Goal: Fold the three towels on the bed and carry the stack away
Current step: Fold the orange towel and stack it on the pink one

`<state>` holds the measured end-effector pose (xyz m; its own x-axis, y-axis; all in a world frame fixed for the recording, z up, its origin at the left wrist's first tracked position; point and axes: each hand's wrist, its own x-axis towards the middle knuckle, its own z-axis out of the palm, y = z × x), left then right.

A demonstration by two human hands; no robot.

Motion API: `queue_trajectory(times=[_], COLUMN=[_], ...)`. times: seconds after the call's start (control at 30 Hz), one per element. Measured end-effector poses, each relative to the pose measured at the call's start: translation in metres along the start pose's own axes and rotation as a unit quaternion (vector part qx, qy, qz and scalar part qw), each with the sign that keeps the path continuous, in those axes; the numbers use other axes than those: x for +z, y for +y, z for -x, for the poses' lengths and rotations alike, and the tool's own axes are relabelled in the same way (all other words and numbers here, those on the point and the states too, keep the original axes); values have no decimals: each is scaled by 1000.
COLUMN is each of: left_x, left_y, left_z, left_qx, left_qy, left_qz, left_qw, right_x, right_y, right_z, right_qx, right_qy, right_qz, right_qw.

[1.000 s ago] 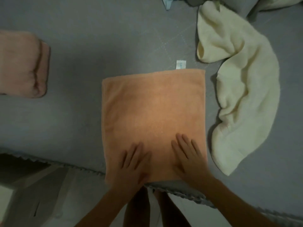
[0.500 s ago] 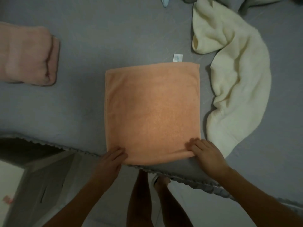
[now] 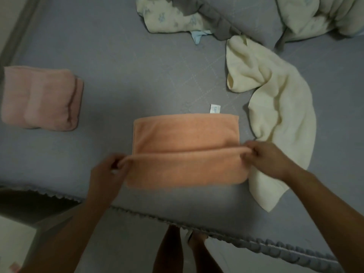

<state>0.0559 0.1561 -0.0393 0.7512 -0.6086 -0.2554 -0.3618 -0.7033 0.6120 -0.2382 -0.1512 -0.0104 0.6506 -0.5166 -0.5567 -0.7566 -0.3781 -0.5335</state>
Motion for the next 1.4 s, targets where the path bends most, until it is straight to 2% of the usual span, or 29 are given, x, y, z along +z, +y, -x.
queue_trajectory(times=[0.07,0.13,0.2,0.27,0.4,0.5,0.6,0.7,0.77,0.87,0.97,1.0,1.07,1.13,1.17,1.2,1.27,1.33,1.4], left_x=[14,35,54,67,67,60,59,64,63,55,55,57,65,82,94,107,128,134,129], left_y=[18,27,29,22,8,-7,-13,-10,-7,-7,-2,3,21,44,55,63,60,37,5], left_z=[-51,-97,-129,-144,-144,-140,-139,-140,-142,-142,-134,-132,-130,-129,-127,-125,-119,-119,-121], left_qx=[-25,-75,-142,-167,-176,-190,-206,-200,-189,-193,-206,-171,-32,122,183,228,269,243,198], left_qy=[19,0,-36,-45,-35,-28,-55,-90,-62,-19,-49,-37,-4,-23,-50,-80,-124,-137,-122], left_qz=[45,96,132,114,148,183,213,166,140,130,51,7,-65,-117,-147,-181,-248,-288,-308], left_qw=[998,993,980,978,973,964,954,962,970,972,976,985,997,985,971,953,923,916,923], right_x=[-10,-11,-1,15,40,58,79,90,92,80,59,52,43,44,50,61,96,136,157], right_y=[-1,3,5,6,5,4,4,5,7,5,-1,-3,-8,-19,-30,-43,-70,-85,-79], right_z=[-44,-84,-113,-127,-119,-101,-87,-81,-81,-84,-95,-101,-111,-116,-118,-118,-118,-123,-129], right_qx=[23,64,108,161,255,266,298,352,354,305,233,223,228,199,149,87,-39,-128,-167], right_qy=[95,164,159,165,245,248,234,223,199,236,290,297,323,374,378,349,231,126,79], right_qz=[-1,13,31,18,-123,-186,-172,-177,-170,-150,-108,-98,-72,-6,35,74,120,182,252], right_qw=[995,984,981,973,927,913,909,892,898,910,922,923,916,906,913,930,965,967,950])
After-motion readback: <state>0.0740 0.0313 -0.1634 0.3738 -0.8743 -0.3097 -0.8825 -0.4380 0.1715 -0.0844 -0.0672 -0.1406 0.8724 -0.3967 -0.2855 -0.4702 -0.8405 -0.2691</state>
